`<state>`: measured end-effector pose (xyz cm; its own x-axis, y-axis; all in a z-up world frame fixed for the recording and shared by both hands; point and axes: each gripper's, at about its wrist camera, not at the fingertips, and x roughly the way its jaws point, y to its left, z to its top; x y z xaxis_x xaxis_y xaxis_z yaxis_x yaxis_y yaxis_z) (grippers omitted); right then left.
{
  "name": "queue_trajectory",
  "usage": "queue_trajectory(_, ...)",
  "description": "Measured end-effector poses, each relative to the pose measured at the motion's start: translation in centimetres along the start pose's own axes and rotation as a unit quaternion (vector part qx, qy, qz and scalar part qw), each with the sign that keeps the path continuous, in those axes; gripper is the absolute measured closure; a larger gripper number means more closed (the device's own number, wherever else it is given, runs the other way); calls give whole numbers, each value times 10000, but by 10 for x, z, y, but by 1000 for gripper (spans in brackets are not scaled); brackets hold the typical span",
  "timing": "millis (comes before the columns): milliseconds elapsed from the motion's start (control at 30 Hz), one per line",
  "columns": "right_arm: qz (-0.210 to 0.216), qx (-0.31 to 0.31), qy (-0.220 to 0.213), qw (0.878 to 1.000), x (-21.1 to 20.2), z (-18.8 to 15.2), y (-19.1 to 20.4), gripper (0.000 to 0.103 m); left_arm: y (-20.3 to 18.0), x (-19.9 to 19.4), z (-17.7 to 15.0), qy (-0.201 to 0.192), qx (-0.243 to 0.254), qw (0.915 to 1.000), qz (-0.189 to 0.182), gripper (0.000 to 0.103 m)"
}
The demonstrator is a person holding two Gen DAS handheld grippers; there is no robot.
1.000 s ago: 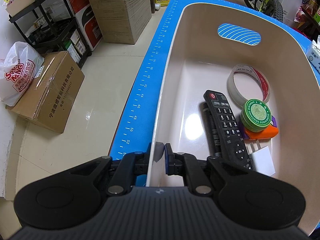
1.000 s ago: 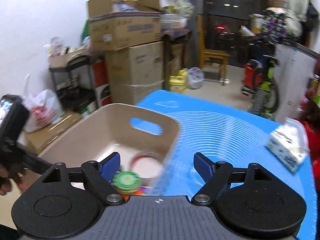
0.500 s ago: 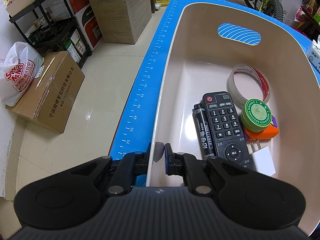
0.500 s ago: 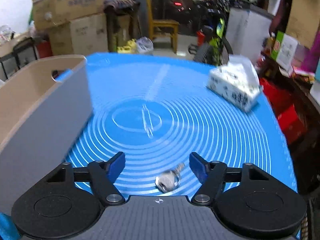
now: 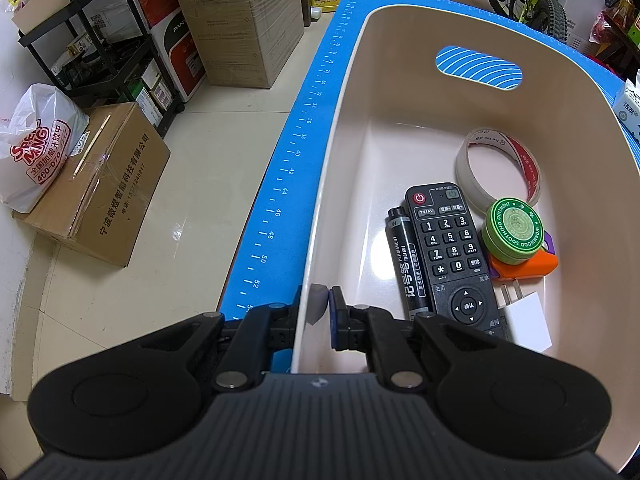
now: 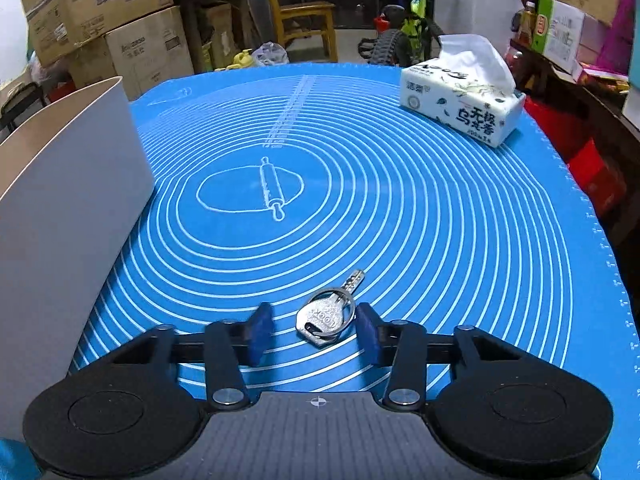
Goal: Organize rigid objects
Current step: 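Move the right tool back to the mat and grasp the silver key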
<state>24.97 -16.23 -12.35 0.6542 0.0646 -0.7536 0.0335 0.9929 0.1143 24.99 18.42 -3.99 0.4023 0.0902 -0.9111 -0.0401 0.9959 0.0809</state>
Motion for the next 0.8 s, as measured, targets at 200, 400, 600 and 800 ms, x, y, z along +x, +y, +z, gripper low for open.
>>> queue_trajectory(200, -13, -231, -216, 9995, -7, 2, 8, 63, 0, 0, 0, 0, 2, 10000, 2, 91)
queue_trajectory(400, 117, -489, -172, 9986, -6, 3, 17, 74, 0, 0, 0, -1, 1, 10000, 2, 91)
queue_trajectory(600, -15, -989, -192, 9949, 0, -2, 28, 78, 0, 0, 0, -1, 4, 10000, 4, 91)
queue_trajectory(800, -219, -1263, -286, 9913, 1, -4, 26, 82, 0, 0, 0, -2, 5, 10000, 7, 91)
